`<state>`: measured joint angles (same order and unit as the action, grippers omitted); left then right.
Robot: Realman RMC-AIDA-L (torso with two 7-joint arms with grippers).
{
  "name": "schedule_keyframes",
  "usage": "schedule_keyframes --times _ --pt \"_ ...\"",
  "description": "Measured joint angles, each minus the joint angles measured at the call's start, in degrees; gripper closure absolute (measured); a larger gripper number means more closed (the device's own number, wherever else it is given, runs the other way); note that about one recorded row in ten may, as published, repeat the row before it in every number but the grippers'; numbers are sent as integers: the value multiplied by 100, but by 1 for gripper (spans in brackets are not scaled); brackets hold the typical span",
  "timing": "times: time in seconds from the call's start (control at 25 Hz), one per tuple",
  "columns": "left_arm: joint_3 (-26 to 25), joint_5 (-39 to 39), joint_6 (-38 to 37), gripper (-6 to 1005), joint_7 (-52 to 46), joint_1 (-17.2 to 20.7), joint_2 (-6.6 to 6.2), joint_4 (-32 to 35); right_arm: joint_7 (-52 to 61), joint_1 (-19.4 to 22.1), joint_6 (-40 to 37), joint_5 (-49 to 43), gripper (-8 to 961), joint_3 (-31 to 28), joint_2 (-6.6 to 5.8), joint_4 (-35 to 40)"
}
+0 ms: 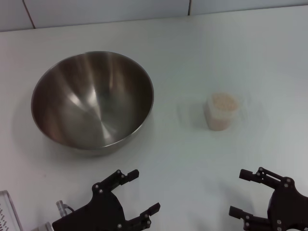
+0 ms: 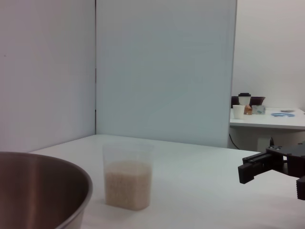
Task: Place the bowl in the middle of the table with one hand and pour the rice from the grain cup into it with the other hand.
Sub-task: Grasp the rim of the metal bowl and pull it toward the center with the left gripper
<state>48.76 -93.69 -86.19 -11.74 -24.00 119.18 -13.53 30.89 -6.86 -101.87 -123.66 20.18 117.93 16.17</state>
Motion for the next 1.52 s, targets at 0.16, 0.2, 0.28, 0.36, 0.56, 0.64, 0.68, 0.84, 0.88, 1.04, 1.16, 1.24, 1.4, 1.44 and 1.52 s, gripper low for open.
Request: schedule_keyframes --times 0.16,0.2,0.28,0.36,0.56,0.64,0.68,0.84,0.88,1.04,1.16,1.24,1.4,1.44,1.52 --pt "2 1 0 192 -3 0 0 0 -5 -3 -8 0 133 4 1 0" --pt "2 1 -1 193 -4 0 0 0 -5 -5 -30 0 133 4 1 0" --pt "2 1 -1 196 -6 0 0 -4 -5 -6 -41 0 133 2 -2 0" --pt "0 0 -7 198 -15 0 0 -26 -5 -4 -42 0 133 -4 -2 0" --pt "-108 29 -1038 203 -30 149 -25 -39 -5 -1 -48 0 134 -25 -7 0" --pt "-467 52 -1809 205 -249 299 -73 26 -5 -2 -58 0 134 -21 -11 5" --pt "-597 48 -1961 206 -368 332 -88 60 -5 -1 -65 0 134 -19 -11 12" --pt "-1216 47 -2202 211 -1251 355 -138 540 -5 11 -95 0 134 -6 7 84" --pt "-1479 53 -2181 212 -1728 339 -143 817 -5 14 -102 0 134 -4 9 98" --pt "-2083 62 -2118 215 -2793 361 -92 1755 -5 47 -143 0 134 -35 19 159" --pt "-2608 64 -1607 216 -4006 245 -35 2881 -5 48 -154 0 133 -46 21 172" --pt "-2656 73 -1428 216 -4217 164 -34 3114 -4 47 -184 0 133 -47 21 200" --pt "-2701 519 -986 217 -4399 -36 -5 3727 -1 46 -227 1 134 -49 21 220" --pt "-2701 519 -986 218 -4399 -36 -5 3727 -1 46 -227 1 134 -49 21 220" --pt "-2670 636 -659 218 -4558 -126 -3 4044 0 38 -259 11 134 -49 20 237"
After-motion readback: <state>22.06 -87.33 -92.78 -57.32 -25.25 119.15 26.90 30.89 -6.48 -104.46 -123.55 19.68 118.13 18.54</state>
